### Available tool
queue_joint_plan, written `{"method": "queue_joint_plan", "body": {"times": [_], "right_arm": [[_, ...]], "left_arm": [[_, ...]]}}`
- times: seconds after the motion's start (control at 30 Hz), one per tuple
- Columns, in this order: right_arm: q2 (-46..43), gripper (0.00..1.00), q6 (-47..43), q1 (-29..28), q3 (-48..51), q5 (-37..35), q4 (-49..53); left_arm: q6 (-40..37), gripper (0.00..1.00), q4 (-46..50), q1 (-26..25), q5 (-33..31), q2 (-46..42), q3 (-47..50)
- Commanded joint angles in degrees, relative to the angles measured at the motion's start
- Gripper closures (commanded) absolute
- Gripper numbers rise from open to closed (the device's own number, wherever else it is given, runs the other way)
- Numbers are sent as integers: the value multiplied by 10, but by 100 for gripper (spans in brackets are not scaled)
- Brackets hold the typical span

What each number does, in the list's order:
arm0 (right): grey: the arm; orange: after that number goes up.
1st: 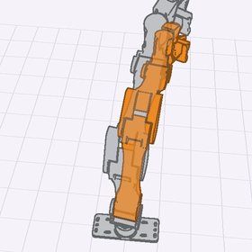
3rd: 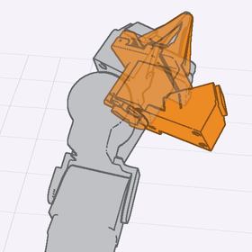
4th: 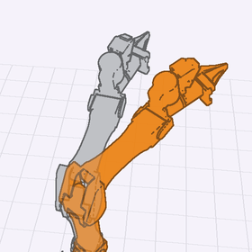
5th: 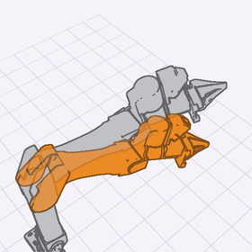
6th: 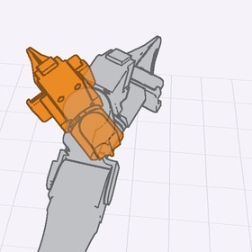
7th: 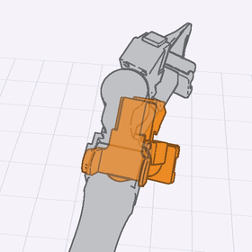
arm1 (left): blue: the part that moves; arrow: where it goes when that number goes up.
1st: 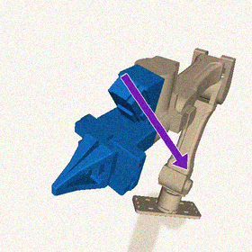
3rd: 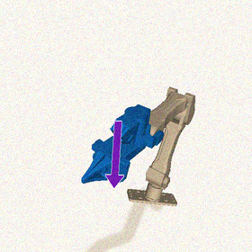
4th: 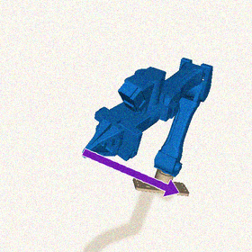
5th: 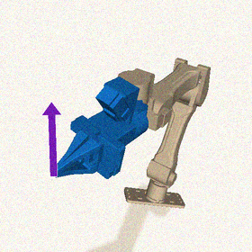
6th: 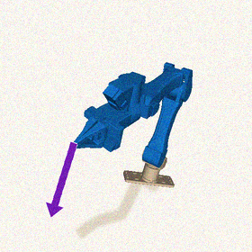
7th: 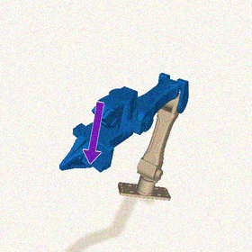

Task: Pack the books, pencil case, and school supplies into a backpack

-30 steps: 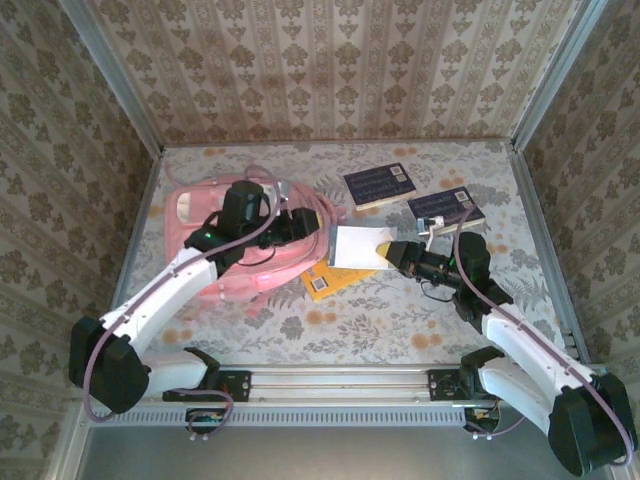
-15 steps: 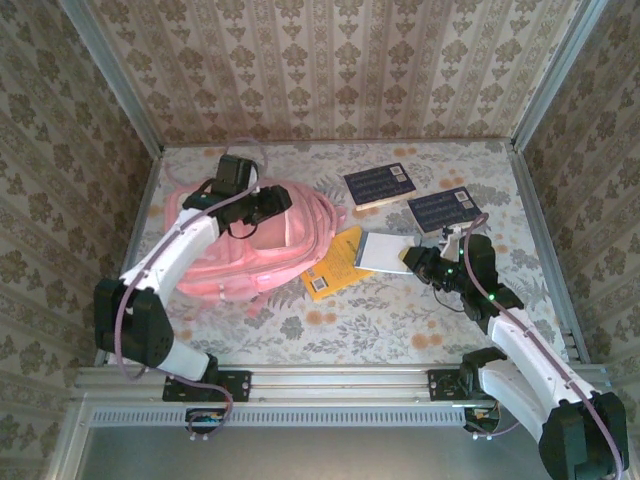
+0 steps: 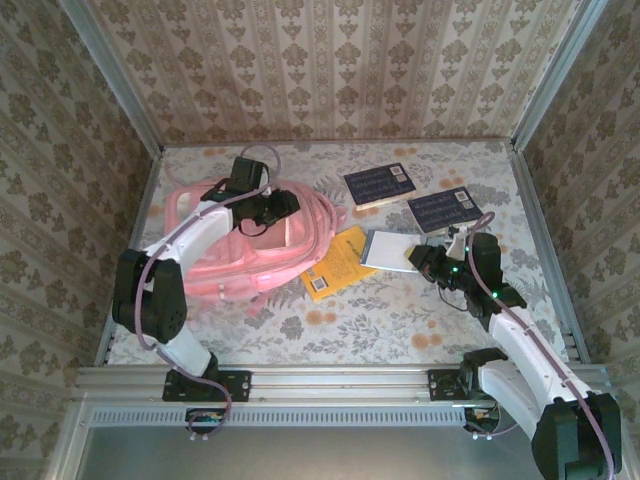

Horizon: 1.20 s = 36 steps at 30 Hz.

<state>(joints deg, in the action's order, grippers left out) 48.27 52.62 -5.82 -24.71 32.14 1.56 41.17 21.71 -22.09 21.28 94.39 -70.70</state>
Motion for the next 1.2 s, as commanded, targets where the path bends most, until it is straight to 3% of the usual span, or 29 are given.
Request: {"method": "queue_joint_plan", "body": {"times": [0.0,0.33,0.57,0.97,1.17], "right_arm": [[1,100,-9,7,-15,30,-21],[21,100,-4,11,-7,37,-45],[11,100,-24,13,-21,22,-11],[-7,100,-91,6,-65,-45,88],[-24,100,-117,-11,-109,-25,107]], "left_arm": [[5,58,-19,1,15,11,-10],[-11,71,-4,-4,26,69,-54],[-37,100,23,-2,7,43,-53],[-225,100,203,-10,76,-62,-201],[-261,100,227,-13,117,-123,-219]]}}
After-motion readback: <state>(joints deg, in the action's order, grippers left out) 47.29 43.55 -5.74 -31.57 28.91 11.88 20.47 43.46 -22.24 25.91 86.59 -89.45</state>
